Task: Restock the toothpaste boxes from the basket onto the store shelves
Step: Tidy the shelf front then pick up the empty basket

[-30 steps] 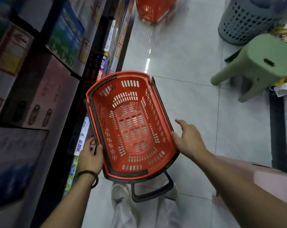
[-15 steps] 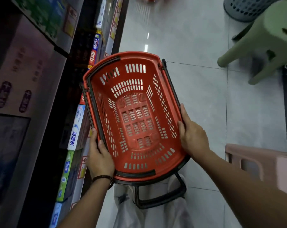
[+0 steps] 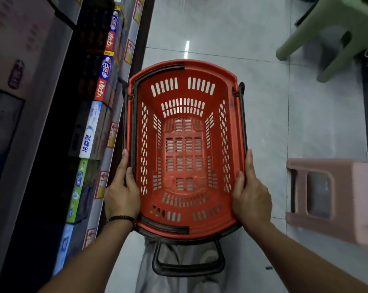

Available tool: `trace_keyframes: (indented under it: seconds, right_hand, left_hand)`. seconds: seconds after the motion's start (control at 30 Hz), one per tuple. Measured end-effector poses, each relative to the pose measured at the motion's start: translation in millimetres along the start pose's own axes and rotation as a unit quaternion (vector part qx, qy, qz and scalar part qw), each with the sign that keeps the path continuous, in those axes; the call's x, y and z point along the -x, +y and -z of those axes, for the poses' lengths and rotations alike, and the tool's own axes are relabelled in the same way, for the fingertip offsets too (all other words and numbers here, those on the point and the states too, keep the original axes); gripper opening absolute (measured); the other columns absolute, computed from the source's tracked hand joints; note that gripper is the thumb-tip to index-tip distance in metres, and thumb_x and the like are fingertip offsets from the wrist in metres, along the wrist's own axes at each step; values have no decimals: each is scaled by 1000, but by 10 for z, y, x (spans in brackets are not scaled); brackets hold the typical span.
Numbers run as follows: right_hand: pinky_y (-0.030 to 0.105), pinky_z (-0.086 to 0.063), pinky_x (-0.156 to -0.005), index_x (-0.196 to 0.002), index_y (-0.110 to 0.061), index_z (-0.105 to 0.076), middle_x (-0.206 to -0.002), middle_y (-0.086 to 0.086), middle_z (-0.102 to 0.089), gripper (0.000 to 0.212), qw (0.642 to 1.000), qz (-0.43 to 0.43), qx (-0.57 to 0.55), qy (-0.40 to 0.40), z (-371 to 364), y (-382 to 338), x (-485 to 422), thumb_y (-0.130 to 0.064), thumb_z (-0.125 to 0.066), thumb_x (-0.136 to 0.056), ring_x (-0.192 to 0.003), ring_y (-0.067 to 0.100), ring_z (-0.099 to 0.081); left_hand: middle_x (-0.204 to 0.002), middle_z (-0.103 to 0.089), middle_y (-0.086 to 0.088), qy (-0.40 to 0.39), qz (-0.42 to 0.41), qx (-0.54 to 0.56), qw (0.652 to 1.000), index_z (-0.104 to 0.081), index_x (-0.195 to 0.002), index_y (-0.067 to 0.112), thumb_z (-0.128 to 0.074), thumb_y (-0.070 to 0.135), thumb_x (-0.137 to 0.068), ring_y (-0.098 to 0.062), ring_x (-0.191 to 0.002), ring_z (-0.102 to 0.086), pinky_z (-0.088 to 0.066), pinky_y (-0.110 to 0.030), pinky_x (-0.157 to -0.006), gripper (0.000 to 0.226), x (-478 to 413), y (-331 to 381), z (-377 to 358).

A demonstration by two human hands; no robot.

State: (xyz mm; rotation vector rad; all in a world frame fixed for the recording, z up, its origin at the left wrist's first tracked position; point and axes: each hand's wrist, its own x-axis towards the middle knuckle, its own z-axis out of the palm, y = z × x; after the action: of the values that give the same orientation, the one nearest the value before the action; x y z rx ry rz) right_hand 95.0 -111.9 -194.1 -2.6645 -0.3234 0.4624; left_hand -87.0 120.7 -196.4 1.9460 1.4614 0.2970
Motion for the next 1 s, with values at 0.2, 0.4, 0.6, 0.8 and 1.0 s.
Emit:
trace_keyframes:
  seconds: [0.2,0.4,0.6,0.8,1.0]
  right_hand:
    - [40,-56,-67,-164,-55,6,-86,-1,-62,66,1000,-1,1,-6,-37,322,654,-43,-31,-110,-70,22,-60]
    - [32,-46,-65,-166,-50,4,-87,-1,-63,66,1000,-17,-14,-6,-62,653,1432,-44,-32,-111,-67,10,-56]
    - [33,-43,-60,-166,-50,0,-74,-4,-56,65,999,-46,-16,16,-165,986,2369,-38,-35,-112,-62,13,-54]
    - [32,-38,-64,-166,-49,-2,-72,-11,-47,66,998,-59,-14,14,-249,1346,3333,-36,-37,-112,-64,1,-46]
    - [30,-41,-69,-167,-47,-1,-84,0,-55,66,999,-29,-43,17,-312,1698,4070,-35,-37,-113,-65,17,-51]
  left_hand:
    - [-97,-65,24,-4,26,16,1000,-37,-153,58,-44,34,-112,1,-68,-56,-53,-26,-70,49,676,-333,167]
    - [-95,-72,3,-39,13,-1,999,-25,-151,70,-38,42,-111,-14,-72,-65,-62,-41,-71,51,1258,-769,329]
    - [-90,-75,-7,-48,-10,-2,999,-25,-151,70,-41,40,-111,-23,-71,-68,-61,-37,-73,53,1949,-1234,559]
    - [-64,-64,0,-63,-26,-9,998,-23,-149,74,-40,41,-110,-20,-54,-62,-60,-45,-59,53,2749,-1842,782]
    - [-90,-74,-8,-18,-33,3,999,-27,-149,71,-42,40,-111,-19,-69,-67,-62,-43,-71,51,3451,-2294,931]
